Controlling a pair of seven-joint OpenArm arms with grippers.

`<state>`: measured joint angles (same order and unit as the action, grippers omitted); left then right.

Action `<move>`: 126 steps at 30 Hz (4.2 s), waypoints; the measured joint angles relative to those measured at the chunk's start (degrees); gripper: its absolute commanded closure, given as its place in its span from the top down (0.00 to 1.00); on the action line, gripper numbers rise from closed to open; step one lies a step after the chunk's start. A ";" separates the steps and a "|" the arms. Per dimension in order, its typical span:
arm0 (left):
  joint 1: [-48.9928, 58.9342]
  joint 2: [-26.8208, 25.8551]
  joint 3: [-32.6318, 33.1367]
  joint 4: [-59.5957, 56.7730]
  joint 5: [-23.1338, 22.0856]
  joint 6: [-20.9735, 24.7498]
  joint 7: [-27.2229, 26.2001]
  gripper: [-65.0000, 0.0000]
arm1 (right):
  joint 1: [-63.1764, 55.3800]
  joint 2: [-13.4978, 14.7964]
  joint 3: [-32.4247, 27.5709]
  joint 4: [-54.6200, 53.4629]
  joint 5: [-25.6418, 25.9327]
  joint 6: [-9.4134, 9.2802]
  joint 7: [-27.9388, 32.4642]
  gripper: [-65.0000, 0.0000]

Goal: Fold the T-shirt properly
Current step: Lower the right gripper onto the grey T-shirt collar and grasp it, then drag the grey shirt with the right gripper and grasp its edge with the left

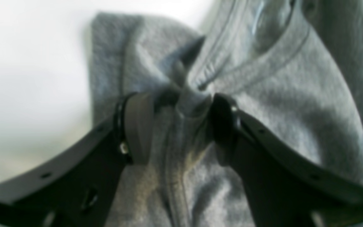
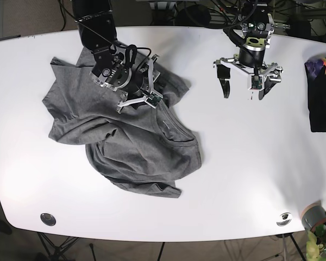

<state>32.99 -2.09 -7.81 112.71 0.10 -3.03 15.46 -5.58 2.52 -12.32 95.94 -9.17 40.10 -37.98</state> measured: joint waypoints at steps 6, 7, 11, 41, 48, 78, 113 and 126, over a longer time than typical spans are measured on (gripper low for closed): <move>0.02 -0.02 0.00 0.00 0.02 0.02 0.00 0.87 | -0.04 -0.70 2.32 0.00 0.13 0.02 0.24 0.45; 0.02 -0.02 -0.02 0.00 0.02 0.02 -0.02 0.87 | -0.02 -0.76 2.91 0.00 0.13 0.00 0.26 0.45; 0.02 -0.02 -0.02 0.00 0.02 0.02 -0.02 0.87 | 0.52 -0.35 4.46 0.00 -0.09 0.00 0.20 0.45; 0.04 -1.11 0.09 0.00 0.02 0.00 -0.02 0.87 | 1.16 -0.50 4.35 -0.11 0.11 0.00 0.26 0.45; 0.04 -1.11 0.09 0.00 0.00 0.00 -0.02 0.87 | 1.11 -0.50 4.35 -0.50 0.11 0.00 0.26 0.37; -0.13 -1.38 10.71 -0.02 0.26 0.31 0.00 0.88 | 16.41 2.05 10.34 14.84 0.39 0.48 -12.24 0.03; -19.12 -1.27 27.91 -28.09 0.44 0.35 -4.50 0.36 | 22.64 4.42 13.84 16.02 0.50 0.44 -13.68 0.03; -23.02 -3.76 23.74 -25.16 -0.76 -0.72 5.07 0.00 | 30.38 4.68 22.01 7.72 -0.04 0.39 -14.40 0.03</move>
<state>9.98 -5.85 15.92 87.55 -0.67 -3.75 20.53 24.80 7.20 9.69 103.66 -9.21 40.49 -52.38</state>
